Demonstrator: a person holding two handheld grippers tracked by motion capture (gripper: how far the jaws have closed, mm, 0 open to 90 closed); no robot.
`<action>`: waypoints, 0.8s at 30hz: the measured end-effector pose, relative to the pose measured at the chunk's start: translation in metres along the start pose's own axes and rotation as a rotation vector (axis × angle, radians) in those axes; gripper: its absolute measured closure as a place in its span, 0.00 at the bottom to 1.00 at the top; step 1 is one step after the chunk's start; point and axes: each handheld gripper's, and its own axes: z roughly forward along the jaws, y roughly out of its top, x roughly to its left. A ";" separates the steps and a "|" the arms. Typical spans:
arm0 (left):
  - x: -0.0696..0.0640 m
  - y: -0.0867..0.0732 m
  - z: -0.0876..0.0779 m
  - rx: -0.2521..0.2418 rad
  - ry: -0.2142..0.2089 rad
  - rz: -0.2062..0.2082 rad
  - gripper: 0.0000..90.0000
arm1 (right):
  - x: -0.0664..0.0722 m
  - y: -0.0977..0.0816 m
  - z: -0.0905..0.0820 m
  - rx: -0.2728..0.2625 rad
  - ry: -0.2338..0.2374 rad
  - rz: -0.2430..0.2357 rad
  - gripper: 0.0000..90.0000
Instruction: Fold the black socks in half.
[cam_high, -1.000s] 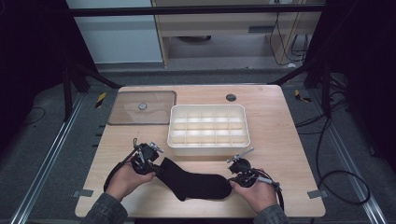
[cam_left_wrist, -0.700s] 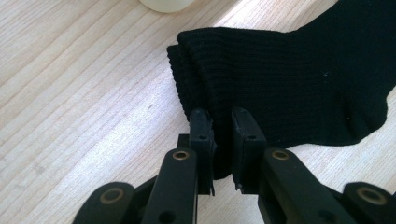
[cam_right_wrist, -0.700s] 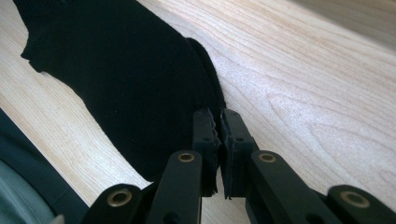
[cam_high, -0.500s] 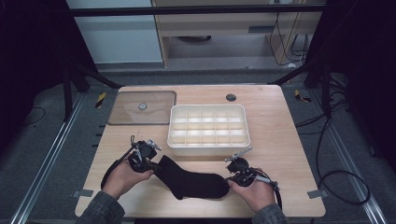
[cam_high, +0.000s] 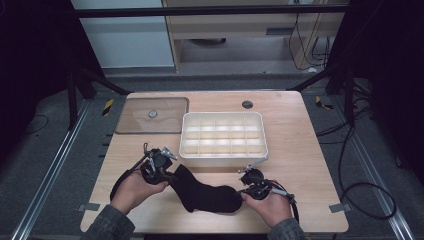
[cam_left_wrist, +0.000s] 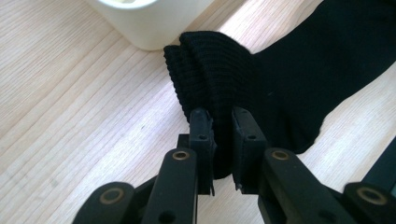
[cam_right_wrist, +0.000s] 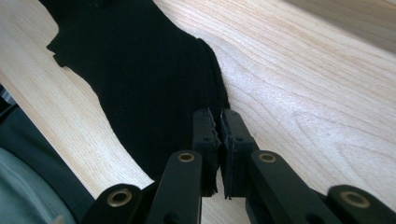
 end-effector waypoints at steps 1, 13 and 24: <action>0.000 0.001 0.000 -0.001 -0.003 -0.001 0.89 | -0.001 0.000 0.001 -0.005 0.004 0.000 0.96; -0.012 0.012 -0.004 -0.021 -0.015 0.030 0.89 | 0.002 0.002 0.002 -0.025 0.028 0.008 0.96; -0.039 0.027 -0.004 -0.024 -0.041 0.108 0.89 | 0.001 0.001 0.001 -0.025 0.024 0.013 0.96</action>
